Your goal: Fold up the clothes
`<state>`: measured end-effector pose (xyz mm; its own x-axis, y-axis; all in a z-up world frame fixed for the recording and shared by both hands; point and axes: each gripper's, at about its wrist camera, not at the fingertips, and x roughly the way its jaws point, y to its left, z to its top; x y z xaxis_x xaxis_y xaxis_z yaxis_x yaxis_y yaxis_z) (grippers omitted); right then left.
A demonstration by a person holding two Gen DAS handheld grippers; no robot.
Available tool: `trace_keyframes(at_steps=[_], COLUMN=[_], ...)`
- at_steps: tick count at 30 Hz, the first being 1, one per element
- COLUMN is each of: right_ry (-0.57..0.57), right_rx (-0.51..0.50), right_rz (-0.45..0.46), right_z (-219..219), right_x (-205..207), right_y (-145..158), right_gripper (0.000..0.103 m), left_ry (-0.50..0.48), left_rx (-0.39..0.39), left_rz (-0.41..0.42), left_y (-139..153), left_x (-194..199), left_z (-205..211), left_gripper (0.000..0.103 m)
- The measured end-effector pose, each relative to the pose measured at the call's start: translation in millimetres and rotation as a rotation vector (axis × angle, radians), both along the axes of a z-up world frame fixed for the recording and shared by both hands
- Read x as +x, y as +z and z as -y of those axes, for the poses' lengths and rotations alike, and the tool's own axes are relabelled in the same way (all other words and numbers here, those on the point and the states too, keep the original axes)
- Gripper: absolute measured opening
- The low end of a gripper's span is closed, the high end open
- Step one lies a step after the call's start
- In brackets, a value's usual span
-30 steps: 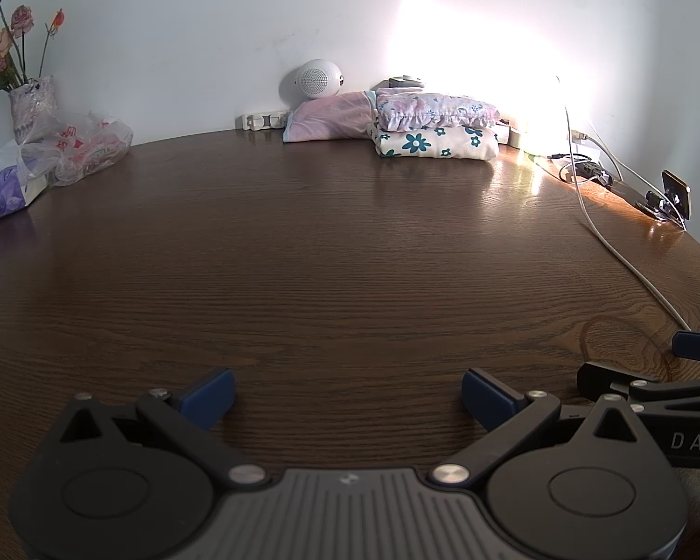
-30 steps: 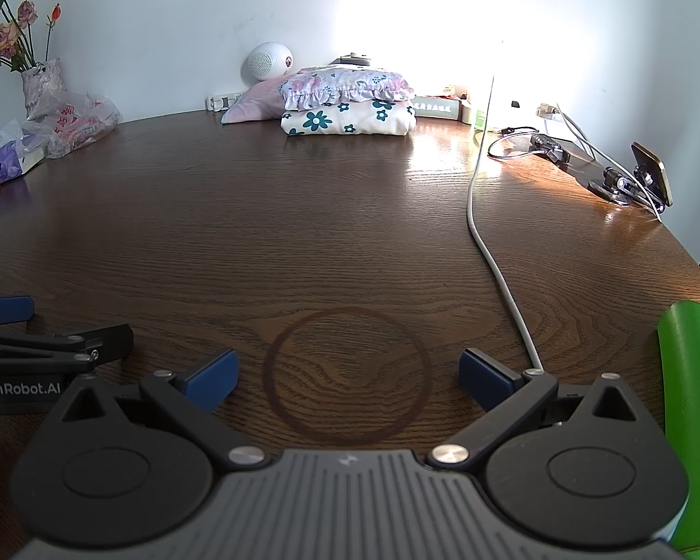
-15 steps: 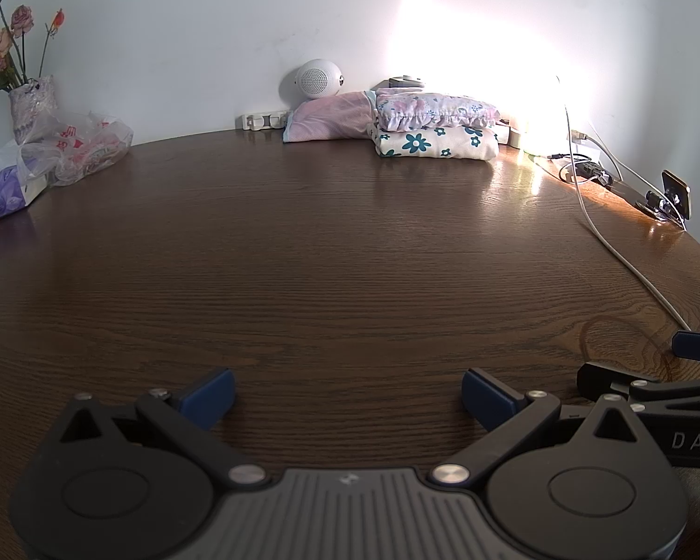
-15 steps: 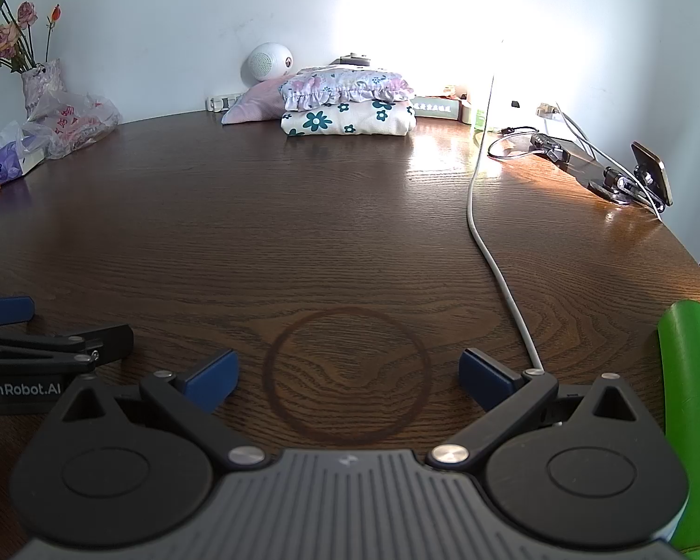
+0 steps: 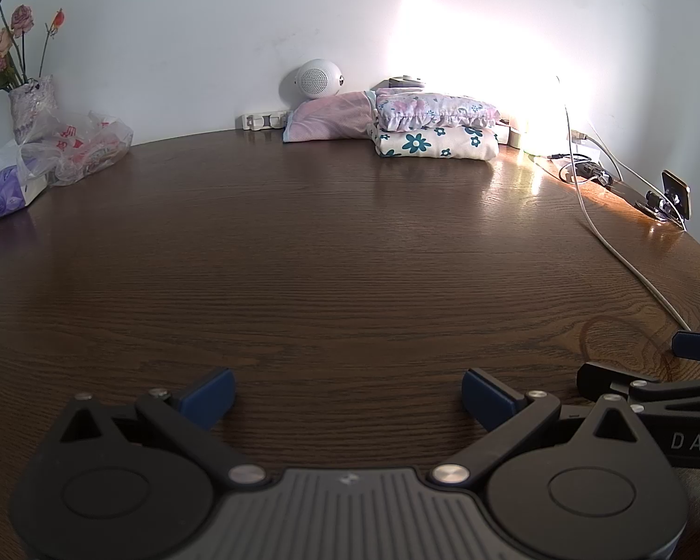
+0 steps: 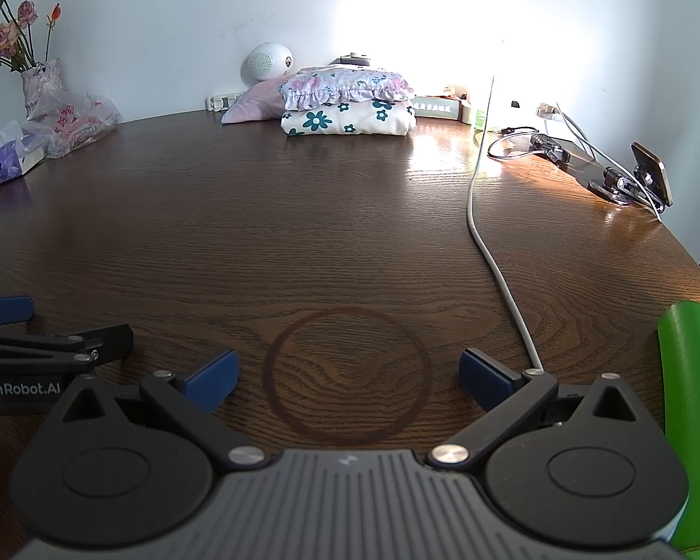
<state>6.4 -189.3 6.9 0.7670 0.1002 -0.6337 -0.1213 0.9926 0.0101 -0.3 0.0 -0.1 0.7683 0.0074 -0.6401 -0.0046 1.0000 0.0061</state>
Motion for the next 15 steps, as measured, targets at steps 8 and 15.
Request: trace_keyframes(at_steps=[8,15], right_ry=[-0.003,-0.008], right_rx=[0.0,0.0], right_rz=[0.0,-0.001], right_z=[-1.3,-0.4], right_x=[0.2,0.6], right_y=[0.2,0.1], right_gripper=[0.102,0.102], left_ry=[0.0,0.001], left_rx=[0.0,0.0], left_rz=[0.0,0.0], left_y=[-0.8,-0.7], left_x=[-0.9,-0.9], left_z=[0.6,1.0], left_gripper=[0.103,0.103])
